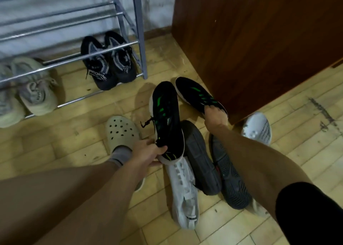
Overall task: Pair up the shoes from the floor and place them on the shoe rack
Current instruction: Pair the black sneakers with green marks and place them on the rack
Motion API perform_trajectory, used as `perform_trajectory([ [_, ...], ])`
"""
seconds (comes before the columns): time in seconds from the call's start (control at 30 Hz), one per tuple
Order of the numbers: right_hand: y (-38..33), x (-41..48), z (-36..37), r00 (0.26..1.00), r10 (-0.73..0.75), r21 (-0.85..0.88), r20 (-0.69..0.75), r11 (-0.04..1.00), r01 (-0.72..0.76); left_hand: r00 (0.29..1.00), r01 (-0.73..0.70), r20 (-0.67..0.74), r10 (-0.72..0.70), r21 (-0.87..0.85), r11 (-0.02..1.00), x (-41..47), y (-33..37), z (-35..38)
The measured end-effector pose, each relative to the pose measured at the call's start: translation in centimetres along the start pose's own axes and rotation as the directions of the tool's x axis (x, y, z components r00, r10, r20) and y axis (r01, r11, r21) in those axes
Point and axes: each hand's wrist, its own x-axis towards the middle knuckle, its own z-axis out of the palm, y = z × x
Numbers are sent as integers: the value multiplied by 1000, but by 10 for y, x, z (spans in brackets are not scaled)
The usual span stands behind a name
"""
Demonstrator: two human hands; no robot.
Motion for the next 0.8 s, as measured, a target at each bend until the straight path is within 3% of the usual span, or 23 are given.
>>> perform_trajectory([
  [0.23,23,-35,-34,1000,-11,251,-1,968,11,997,59,-52,-63,-79,995,-19,-9,3],
  [0.37,2,-61,-54,988,-154,326,-27,933,154,991,70,-107,-81,-103,992,-28,-16,15],
  [0.47,-22,-87,-47,927,-347,359,143,891,278,981,55,-178,-81,-144,988,-34,-17,15],
  [0.53,-27,-99,-37,878,-412,423,244,860,285,979,62,-185,-87,-138,988,-36,-16,9],
  [0.63,-18,-103,-23,926,-274,524,259,845,103,982,62,-167,-90,-169,984,-39,-17,-2],
  [0.7,-8,-103,-12,931,-126,412,342,911,-29,980,61,-178,-92,-174,983,-41,-18,-6],
  [0.77,-2,-107,-3,855,6,382,519,893,-238,982,72,-164,-97,-150,986,-41,-21,-6],
  [0.8,-1,-109,2,808,41,428,588,831,-354,984,83,-148,-102,-131,988,-41,-23,-6],
])
